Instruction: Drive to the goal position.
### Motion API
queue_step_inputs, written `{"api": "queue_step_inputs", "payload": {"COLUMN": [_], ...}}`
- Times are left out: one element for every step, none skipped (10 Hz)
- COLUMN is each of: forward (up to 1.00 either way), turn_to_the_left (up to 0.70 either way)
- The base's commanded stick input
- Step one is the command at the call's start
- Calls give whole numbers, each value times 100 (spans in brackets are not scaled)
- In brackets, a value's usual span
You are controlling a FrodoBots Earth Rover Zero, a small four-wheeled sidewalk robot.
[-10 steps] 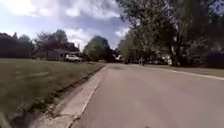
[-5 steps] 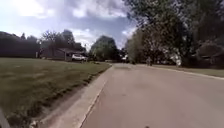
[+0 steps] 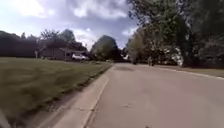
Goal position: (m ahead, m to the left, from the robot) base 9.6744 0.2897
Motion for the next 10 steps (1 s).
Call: {"api": "queue_step_inputs", "payload": {"forward": [100, 100, 100, 100, 100, 100, 100, 100, 100, 100], "turn_to_the_left": [0, 0, 0, -6, -19, -12, -2, 0, -2, -14]}}
